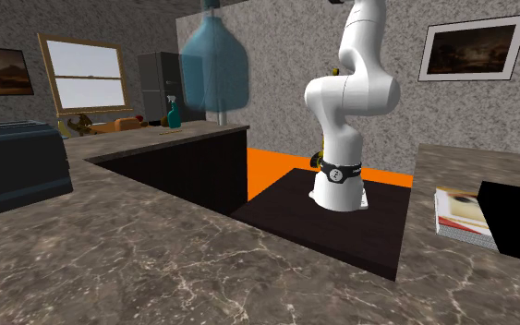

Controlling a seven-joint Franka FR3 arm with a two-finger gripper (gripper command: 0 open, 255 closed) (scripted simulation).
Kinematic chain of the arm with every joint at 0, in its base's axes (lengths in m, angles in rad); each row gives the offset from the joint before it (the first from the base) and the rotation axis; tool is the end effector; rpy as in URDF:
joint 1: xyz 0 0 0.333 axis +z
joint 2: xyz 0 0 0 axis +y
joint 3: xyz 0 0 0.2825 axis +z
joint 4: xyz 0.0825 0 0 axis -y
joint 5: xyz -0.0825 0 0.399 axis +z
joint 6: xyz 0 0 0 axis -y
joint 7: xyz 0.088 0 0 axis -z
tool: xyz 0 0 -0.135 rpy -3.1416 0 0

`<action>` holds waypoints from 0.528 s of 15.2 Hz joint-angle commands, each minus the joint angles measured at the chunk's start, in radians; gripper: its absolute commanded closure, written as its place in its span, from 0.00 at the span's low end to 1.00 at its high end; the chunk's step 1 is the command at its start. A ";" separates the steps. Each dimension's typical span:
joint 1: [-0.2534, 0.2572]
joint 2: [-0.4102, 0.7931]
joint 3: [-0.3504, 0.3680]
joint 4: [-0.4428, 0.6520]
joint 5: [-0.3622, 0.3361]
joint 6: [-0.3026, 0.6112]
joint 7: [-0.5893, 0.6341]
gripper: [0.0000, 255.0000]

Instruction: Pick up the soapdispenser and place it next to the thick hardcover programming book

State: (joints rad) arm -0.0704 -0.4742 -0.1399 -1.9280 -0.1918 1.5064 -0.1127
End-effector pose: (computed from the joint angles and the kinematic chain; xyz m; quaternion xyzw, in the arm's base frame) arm 0.4100 -0.1269 0.6189 0.9964 -0.0503 0.0139 0.0665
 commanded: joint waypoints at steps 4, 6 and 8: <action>0.001 0.027 0.001 0.093 0.003 -0.065 -0.012 1.00; 0.001 0.040 0.002 0.133 0.004 -0.092 -0.016 1.00; 0.004 0.013 0.017 0.116 0.006 -0.105 0.001 1.00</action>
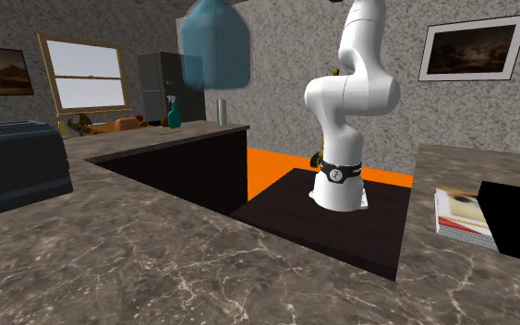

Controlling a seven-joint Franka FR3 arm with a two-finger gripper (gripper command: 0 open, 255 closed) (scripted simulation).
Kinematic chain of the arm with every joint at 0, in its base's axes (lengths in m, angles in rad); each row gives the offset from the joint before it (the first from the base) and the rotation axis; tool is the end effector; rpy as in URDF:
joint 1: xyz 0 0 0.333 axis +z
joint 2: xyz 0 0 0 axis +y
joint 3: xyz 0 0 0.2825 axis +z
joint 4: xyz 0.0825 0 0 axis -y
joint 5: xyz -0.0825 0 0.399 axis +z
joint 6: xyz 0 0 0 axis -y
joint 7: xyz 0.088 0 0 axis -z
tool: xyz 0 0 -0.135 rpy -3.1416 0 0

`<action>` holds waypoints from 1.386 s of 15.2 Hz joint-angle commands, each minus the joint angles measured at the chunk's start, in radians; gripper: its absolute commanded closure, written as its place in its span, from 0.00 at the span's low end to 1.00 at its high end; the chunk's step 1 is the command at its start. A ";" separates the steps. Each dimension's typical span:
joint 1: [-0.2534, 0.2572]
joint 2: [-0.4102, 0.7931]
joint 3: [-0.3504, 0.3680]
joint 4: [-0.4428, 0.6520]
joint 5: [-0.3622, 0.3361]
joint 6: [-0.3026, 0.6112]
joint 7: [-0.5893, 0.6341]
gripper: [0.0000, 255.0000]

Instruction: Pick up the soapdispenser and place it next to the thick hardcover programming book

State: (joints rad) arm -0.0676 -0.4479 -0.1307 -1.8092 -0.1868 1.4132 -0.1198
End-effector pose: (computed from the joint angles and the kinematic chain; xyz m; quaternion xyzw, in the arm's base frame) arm 0.4049 -0.1224 0.6558 0.9964 -0.0503 0.0137 0.0665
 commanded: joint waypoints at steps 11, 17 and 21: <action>0.039 -0.295 0.180 -0.191 0.081 -0.134 0.198 1.00; 0.060 -0.410 0.283 -0.231 0.164 -0.216 0.306 1.00; 0.072 -0.470 0.354 -0.236 0.232 -0.272 0.382 1.00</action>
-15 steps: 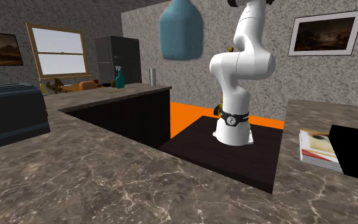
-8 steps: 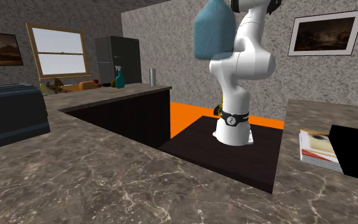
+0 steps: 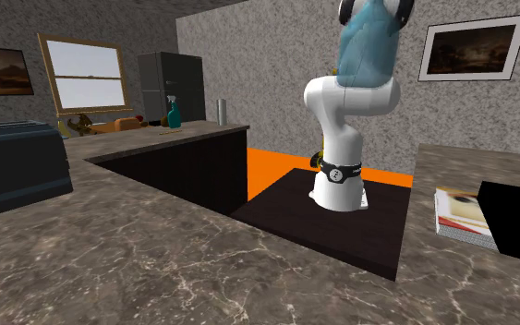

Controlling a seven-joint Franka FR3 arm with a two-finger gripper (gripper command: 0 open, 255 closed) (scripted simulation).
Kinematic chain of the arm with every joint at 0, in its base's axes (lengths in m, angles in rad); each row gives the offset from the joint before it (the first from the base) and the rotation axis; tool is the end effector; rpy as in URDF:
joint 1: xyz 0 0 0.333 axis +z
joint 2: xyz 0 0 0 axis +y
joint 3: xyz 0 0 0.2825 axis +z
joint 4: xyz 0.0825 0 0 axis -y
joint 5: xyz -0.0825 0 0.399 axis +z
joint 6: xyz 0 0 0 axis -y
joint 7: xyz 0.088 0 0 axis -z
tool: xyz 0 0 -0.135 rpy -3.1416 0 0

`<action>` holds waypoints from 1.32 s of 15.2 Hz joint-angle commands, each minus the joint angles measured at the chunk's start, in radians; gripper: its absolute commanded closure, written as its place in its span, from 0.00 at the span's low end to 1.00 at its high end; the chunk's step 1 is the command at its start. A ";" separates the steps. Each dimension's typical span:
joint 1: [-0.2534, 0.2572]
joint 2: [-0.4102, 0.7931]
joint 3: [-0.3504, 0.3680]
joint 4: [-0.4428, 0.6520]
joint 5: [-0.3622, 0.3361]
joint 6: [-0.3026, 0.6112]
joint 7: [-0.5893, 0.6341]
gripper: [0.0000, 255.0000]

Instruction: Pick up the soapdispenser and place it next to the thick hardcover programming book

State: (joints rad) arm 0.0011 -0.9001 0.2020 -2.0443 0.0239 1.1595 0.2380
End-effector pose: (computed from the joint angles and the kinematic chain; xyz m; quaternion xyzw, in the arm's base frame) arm 0.2431 0.0896 0.6724 0.9964 -0.0500 0.0146 0.0664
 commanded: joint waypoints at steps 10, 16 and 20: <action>0.013 -0.110 0.207 0.065 0.222 -0.148 0.233 1.00; -0.004 -0.129 0.320 0.154 0.358 -0.216 0.373 1.00; -0.027 -0.128 0.396 0.234 0.452 -0.254 0.475 1.00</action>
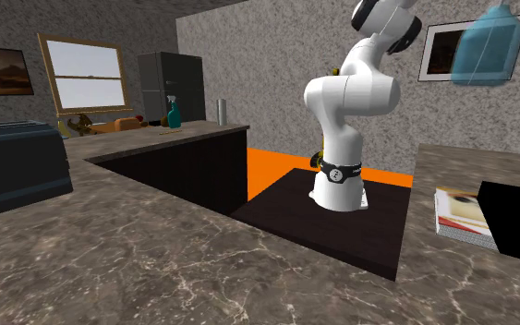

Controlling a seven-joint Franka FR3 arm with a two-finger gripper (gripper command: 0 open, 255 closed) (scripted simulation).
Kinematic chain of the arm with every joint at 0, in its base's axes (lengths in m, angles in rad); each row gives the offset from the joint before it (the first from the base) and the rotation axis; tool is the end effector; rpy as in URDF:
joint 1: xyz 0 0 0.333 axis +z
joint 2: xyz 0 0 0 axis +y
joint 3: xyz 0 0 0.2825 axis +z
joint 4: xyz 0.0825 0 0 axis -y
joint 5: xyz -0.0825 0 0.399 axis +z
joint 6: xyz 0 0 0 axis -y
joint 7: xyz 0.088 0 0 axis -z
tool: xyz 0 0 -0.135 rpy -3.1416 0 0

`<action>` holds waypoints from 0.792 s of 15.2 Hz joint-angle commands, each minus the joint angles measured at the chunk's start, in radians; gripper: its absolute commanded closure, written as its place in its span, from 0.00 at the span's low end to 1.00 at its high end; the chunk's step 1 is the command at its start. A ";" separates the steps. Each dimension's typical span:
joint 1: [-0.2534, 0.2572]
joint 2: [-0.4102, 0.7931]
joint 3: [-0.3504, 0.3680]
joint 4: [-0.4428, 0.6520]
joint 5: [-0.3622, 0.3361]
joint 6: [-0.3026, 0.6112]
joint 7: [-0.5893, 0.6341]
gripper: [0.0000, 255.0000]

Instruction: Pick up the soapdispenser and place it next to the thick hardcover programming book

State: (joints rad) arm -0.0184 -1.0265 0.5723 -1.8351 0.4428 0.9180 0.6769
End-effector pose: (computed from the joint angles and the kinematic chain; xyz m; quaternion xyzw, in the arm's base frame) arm 0.0740 0.2946 0.6799 0.9964 -0.0503 0.0145 0.0662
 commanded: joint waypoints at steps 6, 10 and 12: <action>-0.062 0.018 0.144 0.176 0.178 -0.061 0.202 1.00; -0.114 0.044 0.230 0.302 0.275 -0.085 0.325 1.00; -0.148 0.061 0.278 0.374 0.324 -0.095 0.391 1.00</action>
State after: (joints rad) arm -0.1471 -0.9760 0.8235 -1.5043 0.7380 0.8303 1.0279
